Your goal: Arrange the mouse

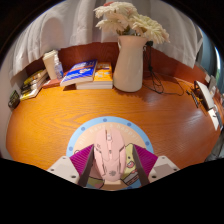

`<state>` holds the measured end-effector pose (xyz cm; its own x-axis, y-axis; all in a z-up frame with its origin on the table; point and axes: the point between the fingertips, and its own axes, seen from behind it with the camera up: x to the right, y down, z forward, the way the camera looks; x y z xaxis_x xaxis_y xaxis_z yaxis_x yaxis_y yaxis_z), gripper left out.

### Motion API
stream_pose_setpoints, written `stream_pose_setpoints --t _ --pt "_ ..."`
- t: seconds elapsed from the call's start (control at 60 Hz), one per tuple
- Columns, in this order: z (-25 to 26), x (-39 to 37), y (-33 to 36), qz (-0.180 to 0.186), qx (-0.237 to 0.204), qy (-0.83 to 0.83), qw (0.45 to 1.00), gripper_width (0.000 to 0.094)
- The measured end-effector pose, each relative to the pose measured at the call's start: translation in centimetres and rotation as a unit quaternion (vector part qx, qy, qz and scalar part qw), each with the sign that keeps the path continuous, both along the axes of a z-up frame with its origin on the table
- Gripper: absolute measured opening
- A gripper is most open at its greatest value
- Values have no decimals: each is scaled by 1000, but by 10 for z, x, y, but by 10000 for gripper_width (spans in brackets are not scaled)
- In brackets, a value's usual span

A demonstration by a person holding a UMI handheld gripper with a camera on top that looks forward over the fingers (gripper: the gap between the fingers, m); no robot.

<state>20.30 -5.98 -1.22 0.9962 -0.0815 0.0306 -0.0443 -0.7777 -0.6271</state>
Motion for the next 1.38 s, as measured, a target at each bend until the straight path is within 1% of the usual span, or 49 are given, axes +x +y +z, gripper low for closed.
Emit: stream_pose_setpoints --t 0.05,0.083,0.233,0.433,0.533,0.65,0.833,0.9,1.117,1.383 --pt "1 3 -4 -3 -6 -7 1000 837" --pt "3 1 -8 -1 -10 -8 1000 864" --pt "35 -14 -31 4 7 -7 1000 865" --pt "91 -62 -86 5 34 0 999 865" --pt "122 -94 -110 9 54 3 999 865" --pt "157 -130 -131 18 87 12 996 865" --pt "197 -169 -155 35 122 19 992 860" --pt "205 -177 -161 42 131 17 990 861" --pt "218 -194 -177 50 140 11 989 863" --pt "217 -202 -185 53 138 11 989 862"
